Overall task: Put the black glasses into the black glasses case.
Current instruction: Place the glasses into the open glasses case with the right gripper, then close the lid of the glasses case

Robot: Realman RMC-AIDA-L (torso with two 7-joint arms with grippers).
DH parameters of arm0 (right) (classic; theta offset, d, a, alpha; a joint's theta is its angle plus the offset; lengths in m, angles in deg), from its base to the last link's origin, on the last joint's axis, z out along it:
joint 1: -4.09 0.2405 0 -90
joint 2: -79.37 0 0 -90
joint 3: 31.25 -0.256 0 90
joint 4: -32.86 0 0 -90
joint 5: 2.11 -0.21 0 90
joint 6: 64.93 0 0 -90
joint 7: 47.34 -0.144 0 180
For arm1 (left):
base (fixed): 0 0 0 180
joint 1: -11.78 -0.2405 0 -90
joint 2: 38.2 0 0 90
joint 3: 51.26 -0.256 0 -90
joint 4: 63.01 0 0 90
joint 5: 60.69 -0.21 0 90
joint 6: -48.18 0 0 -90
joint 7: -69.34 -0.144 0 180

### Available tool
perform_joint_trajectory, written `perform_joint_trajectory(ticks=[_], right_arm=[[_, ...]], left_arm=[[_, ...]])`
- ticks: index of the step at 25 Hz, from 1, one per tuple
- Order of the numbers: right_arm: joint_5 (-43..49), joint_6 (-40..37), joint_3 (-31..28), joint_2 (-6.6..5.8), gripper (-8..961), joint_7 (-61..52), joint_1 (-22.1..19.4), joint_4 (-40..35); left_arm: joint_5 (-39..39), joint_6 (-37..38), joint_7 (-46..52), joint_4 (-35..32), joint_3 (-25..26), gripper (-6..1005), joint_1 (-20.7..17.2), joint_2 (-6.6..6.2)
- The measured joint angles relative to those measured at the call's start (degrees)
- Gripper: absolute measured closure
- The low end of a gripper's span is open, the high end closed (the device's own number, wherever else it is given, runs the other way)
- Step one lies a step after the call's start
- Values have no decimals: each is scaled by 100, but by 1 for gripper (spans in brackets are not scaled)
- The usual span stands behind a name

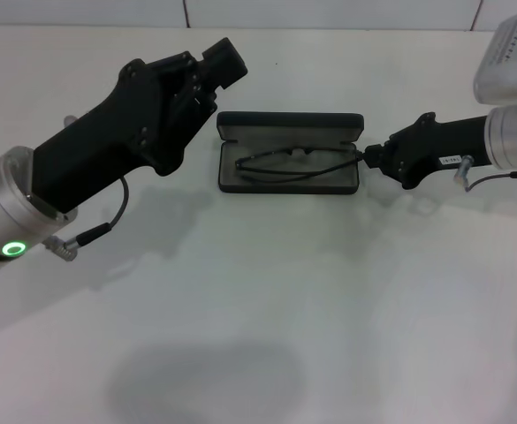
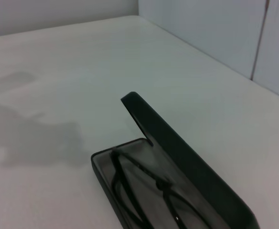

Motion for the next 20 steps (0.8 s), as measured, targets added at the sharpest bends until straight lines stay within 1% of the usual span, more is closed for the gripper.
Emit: perform_joint_trajectory(ticks=[6, 11, 15, 20], right_arm=[[-3, -49, 0, 1, 841, 19, 163, 150], [-7, -61, 0, 11, 838, -46, 119, 112], [-11, -105, 18, 20, 836, -319, -116, -154], [-323, -472, 102, 31, 833, -487, -637, -779]], left_arm=[[0, -29, 0, 0, 0, 947, -4, 7], [6, -32, 0, 0, 0, 947, -47, 9], [12, -32, 0, 0, -1, 947, -55, 9], [13, -32, 14, -6, 0, 947, 14, 6]])
